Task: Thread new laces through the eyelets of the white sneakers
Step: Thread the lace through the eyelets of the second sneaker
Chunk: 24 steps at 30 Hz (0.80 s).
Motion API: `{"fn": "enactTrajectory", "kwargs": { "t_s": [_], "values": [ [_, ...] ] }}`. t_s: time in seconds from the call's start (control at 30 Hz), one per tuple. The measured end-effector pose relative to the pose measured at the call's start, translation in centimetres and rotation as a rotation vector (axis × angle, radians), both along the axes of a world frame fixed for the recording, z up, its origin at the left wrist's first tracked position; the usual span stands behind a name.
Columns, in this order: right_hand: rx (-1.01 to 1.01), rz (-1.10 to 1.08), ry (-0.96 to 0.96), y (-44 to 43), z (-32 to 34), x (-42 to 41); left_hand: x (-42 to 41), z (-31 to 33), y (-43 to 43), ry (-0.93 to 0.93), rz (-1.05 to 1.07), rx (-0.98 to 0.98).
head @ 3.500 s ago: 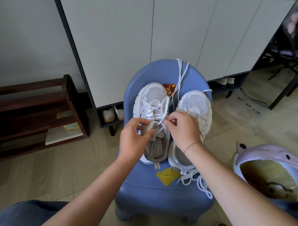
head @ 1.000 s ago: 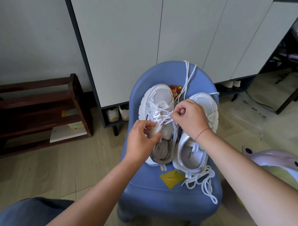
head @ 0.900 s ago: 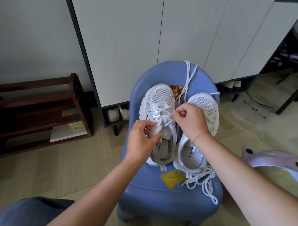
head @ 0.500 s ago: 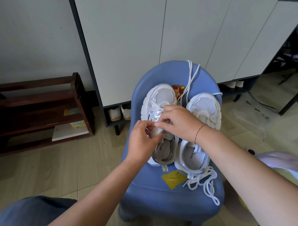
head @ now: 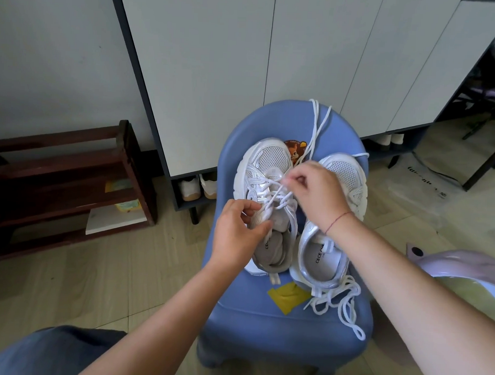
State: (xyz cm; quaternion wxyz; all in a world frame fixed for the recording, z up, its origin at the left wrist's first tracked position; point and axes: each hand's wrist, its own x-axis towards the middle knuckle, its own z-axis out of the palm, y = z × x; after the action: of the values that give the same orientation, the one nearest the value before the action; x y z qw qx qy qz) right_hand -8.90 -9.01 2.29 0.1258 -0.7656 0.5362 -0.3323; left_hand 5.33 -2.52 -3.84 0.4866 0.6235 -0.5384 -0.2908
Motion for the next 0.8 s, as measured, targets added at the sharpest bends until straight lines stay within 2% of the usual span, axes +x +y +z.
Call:
{"fn": "enactTrajectory", "kwargs": {
  "t_s": [0.07, 0.1, 0.3, 0.43, 0.8],
  "values": [
    [0.002, -0.117, -0.127, -0.7, 0.3, -1.1, 0.0, 0.0, 0.0, -0.001, -0.003, 0.009],
    [0.000, -0.134, -0.130, -0.8, 0.3, -1.4, 0.0, 0.0, 0.0, 0.001, -0.002, 0.011],
    [-0.067, 0.107, 0.094, 0.0, 0.4, -0.2, -0.1, 0.0, 0.0, -0.005, 0.016, 0.008],
    [0.020, 0.294, 0.166, 0.6, 0.0, 1.0, -0.1, 0.1, 0.0, -0.014, 0.020, -0.002],
    [-0.027, 0.258, 0.582, 0.5, -0.9, 1.3, -0.1, 0.0, -0.2, -0.044, 0.010, -0.001]
  ]
}}
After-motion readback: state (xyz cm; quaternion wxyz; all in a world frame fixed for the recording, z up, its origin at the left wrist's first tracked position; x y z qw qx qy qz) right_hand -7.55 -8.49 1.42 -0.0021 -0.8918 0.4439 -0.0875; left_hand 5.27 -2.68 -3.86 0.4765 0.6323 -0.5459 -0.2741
